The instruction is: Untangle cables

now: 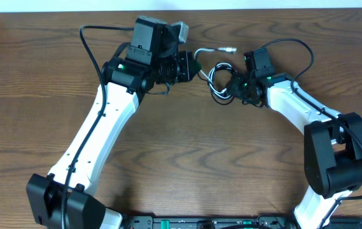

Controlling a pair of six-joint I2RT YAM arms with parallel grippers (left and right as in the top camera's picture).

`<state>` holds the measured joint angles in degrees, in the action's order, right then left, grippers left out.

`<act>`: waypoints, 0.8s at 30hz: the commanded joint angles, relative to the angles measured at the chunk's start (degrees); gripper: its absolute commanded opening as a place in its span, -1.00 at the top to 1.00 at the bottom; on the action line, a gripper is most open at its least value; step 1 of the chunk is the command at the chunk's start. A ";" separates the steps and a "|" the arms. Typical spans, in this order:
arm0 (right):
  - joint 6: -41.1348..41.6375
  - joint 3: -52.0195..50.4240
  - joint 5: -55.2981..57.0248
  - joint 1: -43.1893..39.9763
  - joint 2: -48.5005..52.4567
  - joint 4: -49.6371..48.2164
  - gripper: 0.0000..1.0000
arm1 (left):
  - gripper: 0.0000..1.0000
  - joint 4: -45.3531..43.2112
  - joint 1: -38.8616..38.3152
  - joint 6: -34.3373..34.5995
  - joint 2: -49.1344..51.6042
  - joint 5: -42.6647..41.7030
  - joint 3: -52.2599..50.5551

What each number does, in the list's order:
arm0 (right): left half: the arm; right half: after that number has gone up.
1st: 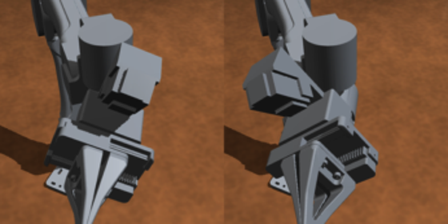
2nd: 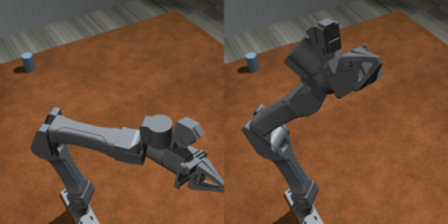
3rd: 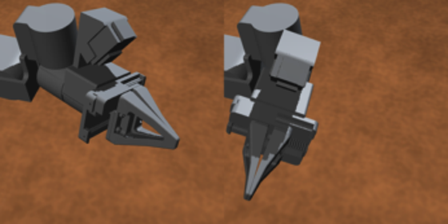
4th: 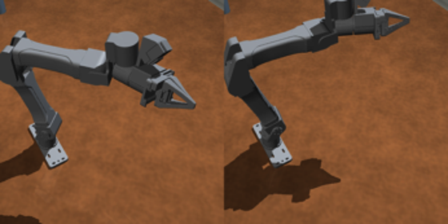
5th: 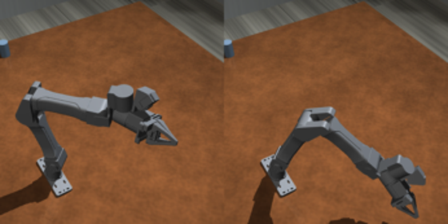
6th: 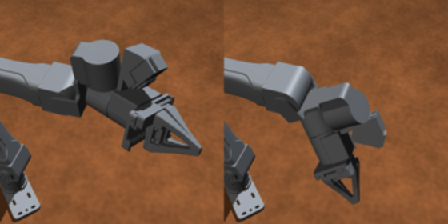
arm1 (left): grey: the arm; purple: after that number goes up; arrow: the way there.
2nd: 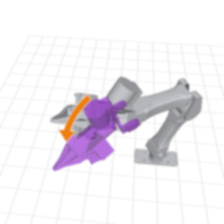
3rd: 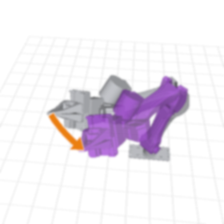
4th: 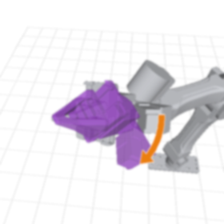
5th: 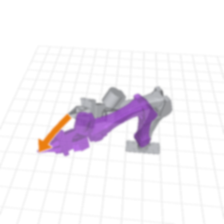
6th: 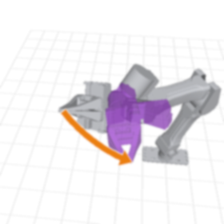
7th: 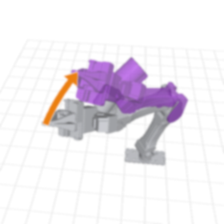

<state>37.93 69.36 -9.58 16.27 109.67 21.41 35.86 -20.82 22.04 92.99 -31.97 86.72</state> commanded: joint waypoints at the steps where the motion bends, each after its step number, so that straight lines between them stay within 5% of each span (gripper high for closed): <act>1: -0.07 -0.22 1.68 -0.48 0.61 0.02 -0.04 | 0.85 2.36 -0.46 -3.02 0.09 3.45 0.79; 24: -5.44 -0.20 -5.64 -0.48 0.59 2.19 -0.03 | 0.85 -0.79 -3.93 2.10 13.25 6.12 0.72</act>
<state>33.61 69.36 -14.17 16.10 109.69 23.18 35.90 -24.21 22.06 104.27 -26.41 86.72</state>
